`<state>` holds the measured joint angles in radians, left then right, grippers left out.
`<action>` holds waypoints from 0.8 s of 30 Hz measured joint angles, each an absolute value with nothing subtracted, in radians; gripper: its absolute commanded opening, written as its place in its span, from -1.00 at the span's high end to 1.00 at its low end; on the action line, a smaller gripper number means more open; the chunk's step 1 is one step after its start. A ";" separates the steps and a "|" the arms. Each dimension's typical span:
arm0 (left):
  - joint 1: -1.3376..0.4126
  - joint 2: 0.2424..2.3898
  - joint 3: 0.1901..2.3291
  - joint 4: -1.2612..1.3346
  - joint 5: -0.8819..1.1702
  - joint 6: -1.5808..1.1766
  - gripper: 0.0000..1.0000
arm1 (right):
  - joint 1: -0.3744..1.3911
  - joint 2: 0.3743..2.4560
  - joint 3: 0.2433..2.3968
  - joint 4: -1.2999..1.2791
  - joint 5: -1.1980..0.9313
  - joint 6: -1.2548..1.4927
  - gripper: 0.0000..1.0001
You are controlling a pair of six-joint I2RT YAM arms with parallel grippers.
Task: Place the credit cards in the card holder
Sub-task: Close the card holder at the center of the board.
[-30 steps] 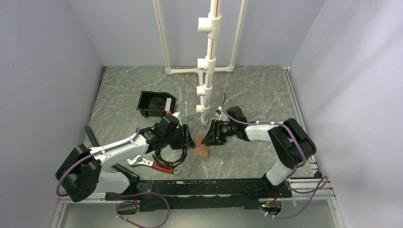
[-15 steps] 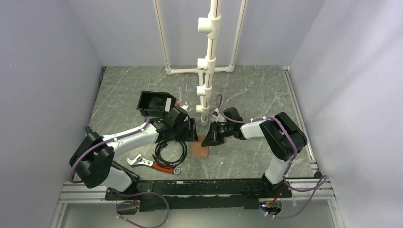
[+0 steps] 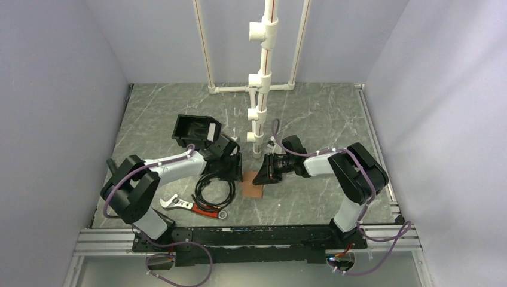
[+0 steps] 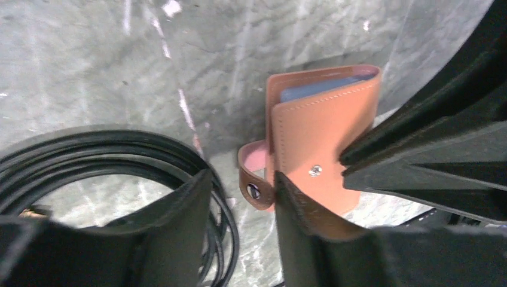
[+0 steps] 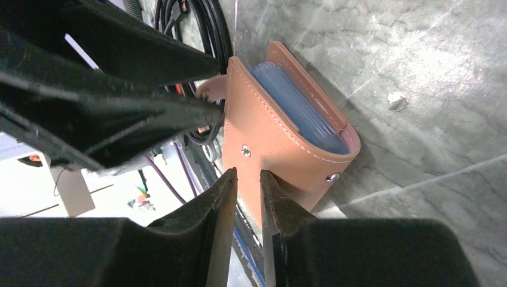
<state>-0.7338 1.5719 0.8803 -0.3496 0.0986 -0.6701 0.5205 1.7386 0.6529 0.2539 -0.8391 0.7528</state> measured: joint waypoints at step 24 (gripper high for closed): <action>-0.682 1.477 0.827 -0.326 0.202 -0.685 0.22 | 0.521 1.736 0.651 0.253 -0.841 0.733 0.52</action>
<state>-0.6819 1.4765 0.8272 -0.3260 0.2020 -0.6846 0.5205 1.7359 0.6514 0.2535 -0.8410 0.7330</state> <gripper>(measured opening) 0.427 0.241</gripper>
